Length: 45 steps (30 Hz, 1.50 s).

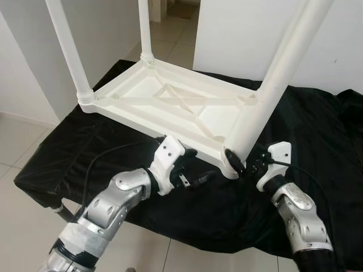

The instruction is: Building children table

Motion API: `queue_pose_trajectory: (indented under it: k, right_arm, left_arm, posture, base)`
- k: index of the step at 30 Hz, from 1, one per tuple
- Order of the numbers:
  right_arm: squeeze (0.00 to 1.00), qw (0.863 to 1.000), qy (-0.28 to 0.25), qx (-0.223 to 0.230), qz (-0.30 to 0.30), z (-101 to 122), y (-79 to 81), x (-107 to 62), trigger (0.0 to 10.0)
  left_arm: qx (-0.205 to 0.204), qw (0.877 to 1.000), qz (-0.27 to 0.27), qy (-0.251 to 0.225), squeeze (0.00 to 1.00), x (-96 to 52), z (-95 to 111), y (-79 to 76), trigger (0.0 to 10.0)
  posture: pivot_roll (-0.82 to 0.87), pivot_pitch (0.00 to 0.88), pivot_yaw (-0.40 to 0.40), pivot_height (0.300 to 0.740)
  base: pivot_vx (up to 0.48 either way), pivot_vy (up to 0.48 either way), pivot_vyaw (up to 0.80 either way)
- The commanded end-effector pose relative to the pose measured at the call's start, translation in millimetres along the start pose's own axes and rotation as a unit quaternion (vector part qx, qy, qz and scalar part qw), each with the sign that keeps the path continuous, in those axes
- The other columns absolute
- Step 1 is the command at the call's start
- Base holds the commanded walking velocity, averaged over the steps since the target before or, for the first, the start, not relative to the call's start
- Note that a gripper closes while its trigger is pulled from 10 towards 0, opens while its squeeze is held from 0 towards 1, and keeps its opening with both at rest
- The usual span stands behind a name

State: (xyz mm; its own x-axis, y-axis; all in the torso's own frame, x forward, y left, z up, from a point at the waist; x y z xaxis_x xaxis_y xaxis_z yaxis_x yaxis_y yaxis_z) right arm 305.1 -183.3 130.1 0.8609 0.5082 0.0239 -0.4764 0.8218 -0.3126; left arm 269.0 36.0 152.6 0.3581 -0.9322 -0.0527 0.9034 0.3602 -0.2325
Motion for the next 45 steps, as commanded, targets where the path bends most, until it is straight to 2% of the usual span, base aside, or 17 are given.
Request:
queue_pose_trajectory:
  k: [1,2,3,4,6,17,18,20,21,25,27,28,29,30,35,43,45]
  right_arm:
    - [0.00,0.999,0.000,-0.002,0.036,-3,2.4,3.1,10.0]
    - [0.00,0.999,0.003,-0.011,0.048,-5,0.9,5.2,10.0]
    - [0.00,0.998,0.010,-0.016,0.056,-7,-0.9,7.1,6.4]
    - [0.00,0.998,0.017,-0.022,0.064,-11,-5.0,8.7,0.5]
    - [0.00,0.997,0.019,-0.024,0.066,-12,-8.4,9.4,0.0]
    - [0.00,0.997,0.012,0.004,0.076,-17,-3.6,9.2,0.0]
    - [0.00,0.998,0.009,0.008,0.068,-17,-2.2,8.5,3.8]
    - [0.00,0.998,0.007,0.011,0.063,-17,-1.4,7.9,3.8]
    - [0.00,0.998,0.005,0.016,0.058,-18,0.4,7.3,10.0]
    - [0.00,0.999,0.005,0.020,0.042,-19,2.5,6.1,10.0]
    - [0.00,0.999,0.020,0.021,-0.017,-22,5.3,5.7,10.0]
    - [0.00,0.999,0.020,0.021,-0.017,-22,5.3,5.7,10.0]
    - [0.00,0.996,0.035,0.021,-0.077,-22,8.5,6.3,10.0]
    - [0.00,0.996,0.035,0.021,-0.077,-22,8.5,6.3,10.0]
    - [0.00,0.973,0.065,0.043,-0.215,-18,21.7,4.4,10.0]
    - [0.00,0.958,0.061,0.053,-0.274,-7,33.1,5.5,10.0]
    - [0.00,0.952,0.050,0.056,-0.295,3,43.0,7.8,10.0]
  left_arm:
    - [0.010,0.999,-0.035,0.012,0.00,1.6,-1,-4.8,10.0]
    - [0.011,0.999,-0.034,0.012,0.00,1.8,-1,-4.5,10.0]
    - [0.012,0.999,-0.032,0.011,0.00,1.6,0,-3.6,10.0]
    - [0.015,1.000,-0.026,0.009,0.00,1.1,1,-2.0,10.0]
    - [0.016,1.000,-0.021,0.007,0.00,0.0,1,-0.9,10.0]
    - [0.014,1.000,-0.013,0.004,0.00,-1.1,0,-0.8,10.0]
    - [0.014,1.000,-0.013,0.003,0.00,-0.7,0,-0.6,10.0]
    - [0.014,1.000,-0.013,0.002,0.00,-0.4,1,-0.4,10.0]
    - [0.014,1.000,-0.014,0.002,0.00,-0.1,1,-0.2,10.0]
    - [0.015,1.000,-0.014,0.002,0.00,0.4,1,0.1,10.0]
    - [0.015,1.000,-0.017,0.003,0.00,1.4,0,0.7,10.0]
    - [0.015,1.000,-0.017,0.003,0.00,1.4,0,0.7,10.0]
    - [0.014,1.000,-0.020,0.003,0.00,2.3,0,0.6,10.0]
    - [0.014,1.000,-0.020,0.003,0.00,2.3,0,0.6,10.0]
    - [0.015,1.000,-0.023,0.004,0.00,4.3,1,1.8,10.0]
    - [0.015,1.000,-0.026,0.002,0.00,4.7,4,2.2,10.0]
    - [0.015,1.000,-0.026,0.001,0.00,4.9,6,2.6,10.0]
  posture:
    - [-0.07,0.000,-0.015,0.740]
    - [-0.06,0.000,-0.018,0.740]
    - [-0.05,0.000,-0.020,0.740]
    - [-0.04,0.000,-0.027,0.740]
    - [-0.04,0.000,-0.027,0.740]
    - [-0.02,0.000,-0.040,0.740]
    - [-0.03,0.000,-0.039,0.740]
    - [-0.03,0.000,-0.039,0.740]
    - [-0.03,0.000,-0.038,0.740]
    - [-0.04,0.000,-0.035,0.740]
    - [-0.05,0.000,-0.026,0.740]
    - [-0.05,0.000,-0.026,0.740]
    - [-0.06,0.000,-0.022,0.740]
    - [-0.06,0.000,-0.022,0.740]
    - [-0.07,0.000,-0.015,0.740]
    - [-0.07,0.000,-0.014,0.740]
    - [-0.07,0.000,-0.005,0.740]
  base:
    - [0.000,0.000,0.00]
    - [0.000,0.000,0.00]
    - [0.000,0.000,0.00]
    - [0.000,0.000,0.00]
    - [0.000,0.000,0.00]
    - [0.000,0.000,0.00]
    - [0.000,0.000,0.00]
    - [0.000,0.000,0.00]
    - [0.000,0.000,0.00]
    - [0.000,0.000,0.00]
    - [0.000,0.000,0.00]
    - [0.000,0.000,0.00]
    - [0.000,0.000,0.00]
    - [0.000,0.000,0.00]
    - [0.000,0.000,0.00]
    - [0.000,0.000,0.00]
    - [0.000,0.000,0.00]
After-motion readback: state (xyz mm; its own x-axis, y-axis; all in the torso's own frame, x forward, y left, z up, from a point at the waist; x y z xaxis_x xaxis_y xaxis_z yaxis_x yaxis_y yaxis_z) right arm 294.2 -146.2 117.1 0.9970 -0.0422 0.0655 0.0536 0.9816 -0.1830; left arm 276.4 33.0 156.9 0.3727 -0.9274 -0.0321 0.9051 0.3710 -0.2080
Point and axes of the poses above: a point about 5 cm out from each wrist's last joint towards the gripper, its own x axis pointing out of the wrist towards the gripper, its own z axis along the axis of the wrist's last joint, y = z × x, the point moved 2 cm from there along x, pointing out of the wrist towards the gripper, and after that the axes turned 14 degrees about -x, right-handed, at the moved point
